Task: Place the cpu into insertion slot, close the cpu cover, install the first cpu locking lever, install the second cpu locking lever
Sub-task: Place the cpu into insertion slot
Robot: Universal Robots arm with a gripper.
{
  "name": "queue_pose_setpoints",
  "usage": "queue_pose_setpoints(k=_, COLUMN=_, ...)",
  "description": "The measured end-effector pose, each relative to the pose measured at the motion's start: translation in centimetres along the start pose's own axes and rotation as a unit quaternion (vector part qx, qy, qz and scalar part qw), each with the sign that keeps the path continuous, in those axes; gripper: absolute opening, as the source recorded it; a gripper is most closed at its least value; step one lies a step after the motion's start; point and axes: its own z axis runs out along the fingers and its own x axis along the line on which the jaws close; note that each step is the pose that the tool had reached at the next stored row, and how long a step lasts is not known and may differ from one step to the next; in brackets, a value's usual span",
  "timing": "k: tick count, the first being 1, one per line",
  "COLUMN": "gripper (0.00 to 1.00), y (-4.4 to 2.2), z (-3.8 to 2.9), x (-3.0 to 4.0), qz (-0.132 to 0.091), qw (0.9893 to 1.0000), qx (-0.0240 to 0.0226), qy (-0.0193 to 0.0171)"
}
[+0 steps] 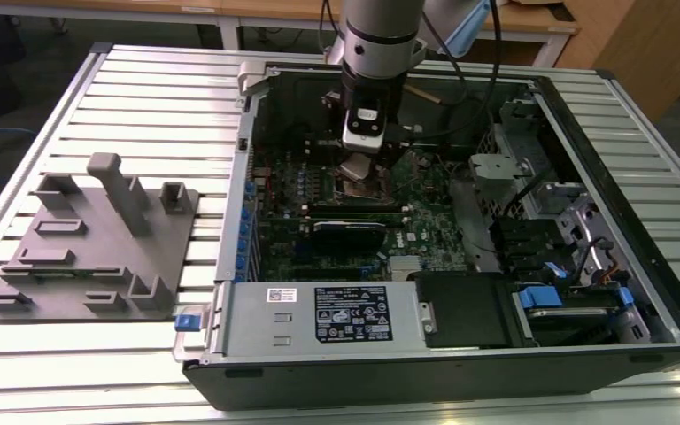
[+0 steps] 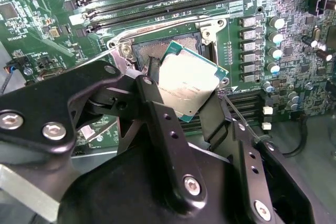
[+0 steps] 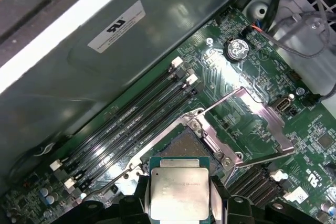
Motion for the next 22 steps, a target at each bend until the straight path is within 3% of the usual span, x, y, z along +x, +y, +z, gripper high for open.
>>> queue_pose_setpoints(k=6, gripper=0.54, y=0.0, z=0.0, x=0.0, qz=0.001, qw=1.0, qx=0.0, qy=-0.0001)
queue_pose_setpoints(k=9, gripper=0.54, y=0.0, z=0.01, x=0.0, qz=0.02, qw=0.9998, qx=-0.0002, qy=-0.0008)
queue_pose_setpoints(k=12, gripper=0.54, y=0.0, z=0.03, x=0.0, qz=0.045, qw=0.999, qx=-0.0006, qy=-0.0018)
queue_pose_setpoints(k=17, gripper=0.54, y=0.0, z=0.08, x=0.0, qz=0.091, qw=0.9959, qx=-0.0012, qy=-0.0037)
queue_pose_setpoints(k=22, gripper=0.54, y=-0.01, z=0.17, x=0.0, qz=0.136, qw=0.9907, qx=-0.0018, qy=-0.0055)
